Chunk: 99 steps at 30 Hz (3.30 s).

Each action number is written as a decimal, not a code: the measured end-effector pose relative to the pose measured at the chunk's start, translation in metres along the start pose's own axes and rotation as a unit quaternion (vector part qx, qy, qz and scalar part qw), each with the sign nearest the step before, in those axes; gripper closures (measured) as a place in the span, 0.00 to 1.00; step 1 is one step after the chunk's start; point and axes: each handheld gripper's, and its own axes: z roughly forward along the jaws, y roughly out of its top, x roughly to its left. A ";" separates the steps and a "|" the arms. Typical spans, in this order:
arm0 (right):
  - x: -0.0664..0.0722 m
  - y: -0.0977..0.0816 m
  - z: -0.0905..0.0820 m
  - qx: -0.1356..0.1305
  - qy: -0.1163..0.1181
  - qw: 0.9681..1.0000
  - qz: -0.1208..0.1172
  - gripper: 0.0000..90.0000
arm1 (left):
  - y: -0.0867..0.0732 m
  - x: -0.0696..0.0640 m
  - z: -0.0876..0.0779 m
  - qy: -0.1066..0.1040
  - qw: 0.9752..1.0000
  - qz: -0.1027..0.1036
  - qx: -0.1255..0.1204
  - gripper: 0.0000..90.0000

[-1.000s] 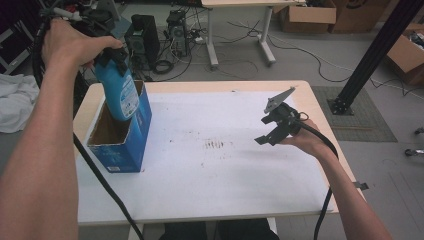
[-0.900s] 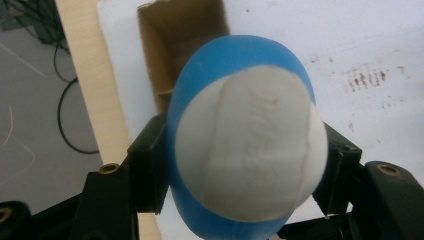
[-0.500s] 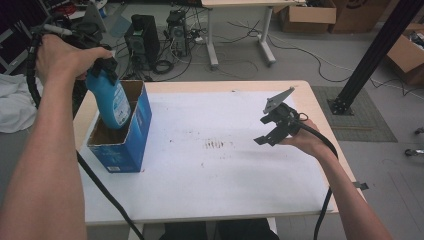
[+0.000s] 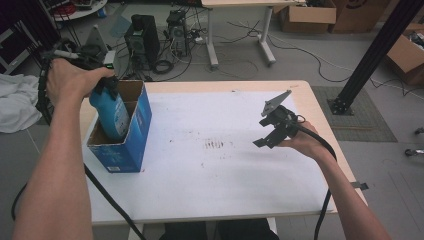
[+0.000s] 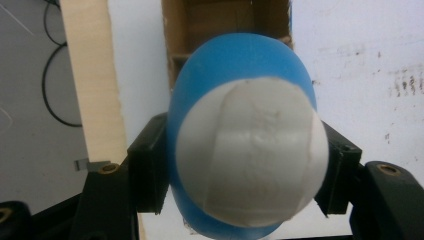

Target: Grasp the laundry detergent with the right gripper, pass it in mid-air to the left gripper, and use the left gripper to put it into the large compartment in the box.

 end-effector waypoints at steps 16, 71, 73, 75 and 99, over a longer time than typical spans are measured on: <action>0.003 0.001 0.008 0.002 0.002 1.000 -0.002 0.19 | -0.013 -0.002 0.052 -0.002 1.000 -0.003 0.016 0.42; 0.007 -0.003 0.016 0.011 0.004 1.000 0.006 0.20 | -0.028 -0.013 0.090 0.020 1.000 -0.008 0.007 0.41; 0.007 -0.003 0.016 0.012 0.004 1.000 0.007 0.20 | -0.028 -0.014 0.090 0.019 1.000 -0.008 0.004 0.40; 0.007 -0.004 0.017 0.013 0.004 1.000 0.006 0.20 | -0.028 -0.014 0.090 0.017 1.000 -0.008 0.003 0.39; 0.006 -0.005 0.019 0.015 0.007 1.000 0.007 0.20 | -0.028 -0.014 0.086 0.019 1.000 -0.009 -0.003 0.36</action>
